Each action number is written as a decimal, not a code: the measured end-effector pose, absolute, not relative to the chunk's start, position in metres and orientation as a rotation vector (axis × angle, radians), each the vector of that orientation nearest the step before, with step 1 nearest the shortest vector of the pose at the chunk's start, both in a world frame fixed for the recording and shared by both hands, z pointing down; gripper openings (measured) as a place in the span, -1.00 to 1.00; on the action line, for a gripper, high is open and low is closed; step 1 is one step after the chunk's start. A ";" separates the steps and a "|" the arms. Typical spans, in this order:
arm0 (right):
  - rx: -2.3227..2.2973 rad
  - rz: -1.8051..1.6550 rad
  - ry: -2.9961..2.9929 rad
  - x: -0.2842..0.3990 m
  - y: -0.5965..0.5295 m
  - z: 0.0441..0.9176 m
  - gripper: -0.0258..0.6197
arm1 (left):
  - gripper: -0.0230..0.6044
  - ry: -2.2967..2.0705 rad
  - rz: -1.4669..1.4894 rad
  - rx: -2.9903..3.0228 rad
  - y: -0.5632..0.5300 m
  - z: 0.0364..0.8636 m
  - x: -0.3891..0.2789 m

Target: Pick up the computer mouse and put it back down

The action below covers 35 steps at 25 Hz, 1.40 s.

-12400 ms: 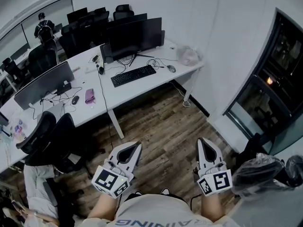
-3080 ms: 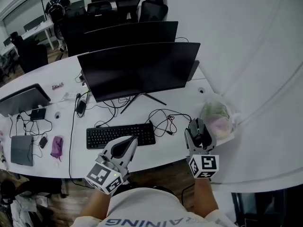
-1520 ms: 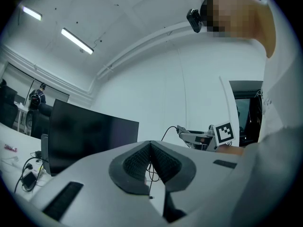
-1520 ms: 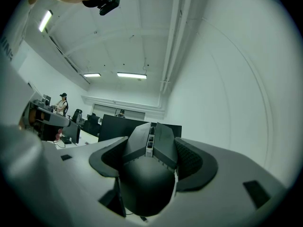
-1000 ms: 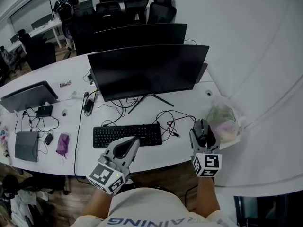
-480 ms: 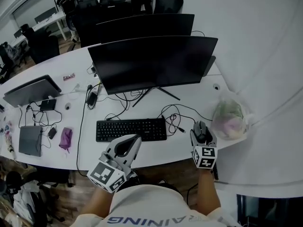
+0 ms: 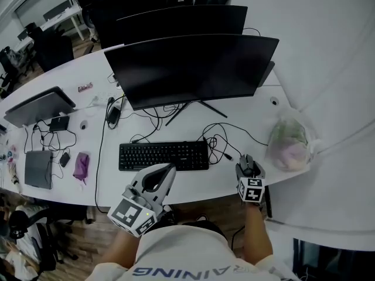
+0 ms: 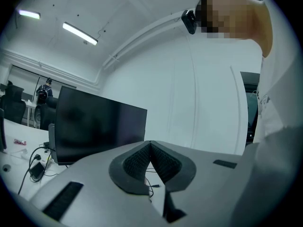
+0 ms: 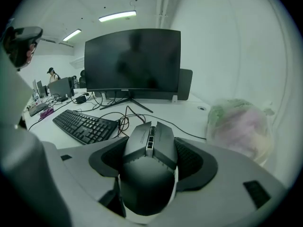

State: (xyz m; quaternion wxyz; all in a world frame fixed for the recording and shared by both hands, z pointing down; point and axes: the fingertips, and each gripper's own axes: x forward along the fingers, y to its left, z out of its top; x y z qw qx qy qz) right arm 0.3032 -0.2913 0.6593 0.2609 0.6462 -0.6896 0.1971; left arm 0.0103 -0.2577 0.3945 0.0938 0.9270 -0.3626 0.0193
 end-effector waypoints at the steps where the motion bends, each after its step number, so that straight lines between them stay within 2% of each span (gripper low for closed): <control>1: 1.742 0.550 -1.857 0.304 -0.290 0.666 0.05 | -0.91 -1.074 0.064 2.747 -0.259 0.396 0.011; 18: 1.680 0.732 -1.745 0.307 -0.278 0.755 0.06 | -0.91 -1.057 0.192 2.686 -0.274 0.424 0.011; 35: 1.682 0.721 -1.820 0.303 -0.280 0.748 0.06 | -0.91 -1.063 0.202 2.693 -0.266 0.421 0.011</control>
